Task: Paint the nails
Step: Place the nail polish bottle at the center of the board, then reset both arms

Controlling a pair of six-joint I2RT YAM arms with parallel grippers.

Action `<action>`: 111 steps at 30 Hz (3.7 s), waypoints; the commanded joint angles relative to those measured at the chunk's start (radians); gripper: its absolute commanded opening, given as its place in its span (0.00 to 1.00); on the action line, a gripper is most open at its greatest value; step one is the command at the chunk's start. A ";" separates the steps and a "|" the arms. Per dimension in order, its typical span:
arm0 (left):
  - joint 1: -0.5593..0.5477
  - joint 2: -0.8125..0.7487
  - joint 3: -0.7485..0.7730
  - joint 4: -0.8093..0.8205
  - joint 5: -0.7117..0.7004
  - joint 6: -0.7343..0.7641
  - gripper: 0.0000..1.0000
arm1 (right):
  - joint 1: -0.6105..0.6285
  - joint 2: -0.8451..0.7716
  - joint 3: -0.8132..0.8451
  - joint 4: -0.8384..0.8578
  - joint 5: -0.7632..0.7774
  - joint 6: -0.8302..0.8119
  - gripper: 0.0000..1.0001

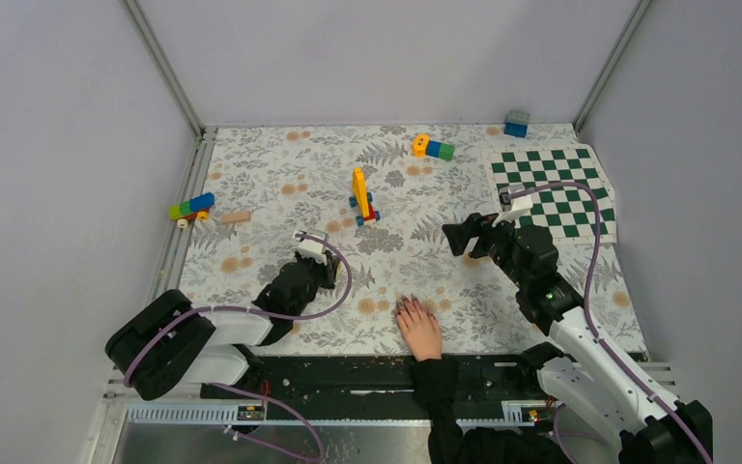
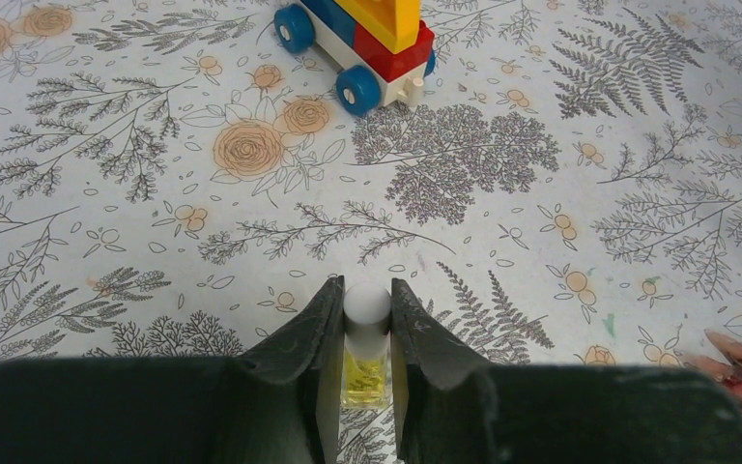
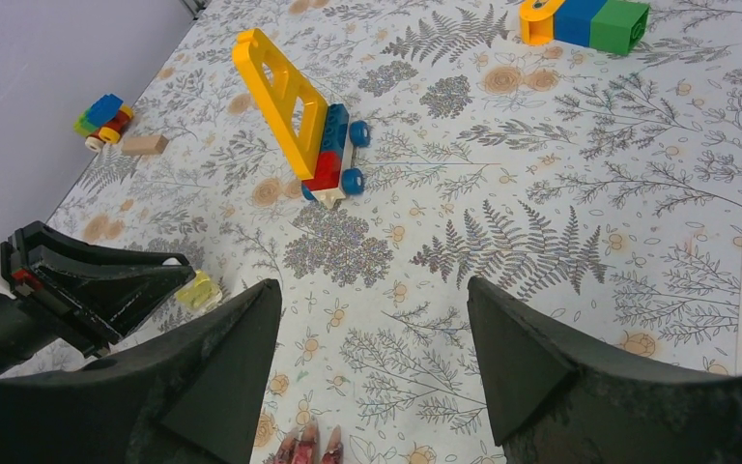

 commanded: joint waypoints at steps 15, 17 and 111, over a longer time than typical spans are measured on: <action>-0.027 0.126 -0.015 0.219 -0.074 -0.020 0.00 | -0.022 -0.041 -0.033 0.072 0.023 0.005 0.78; -0.030 0.130 -0.016 0.225 -0.076 -0.023 0.00 | -0.024 -0.051 -0.043 0.078 0.037 0.007 0.79; 0.456 -0.723 0.701 -1.266 -0.086 0.105 0.99 | -0.185 -0.464 -0.120 -0.021 0.427 -0.215 0.99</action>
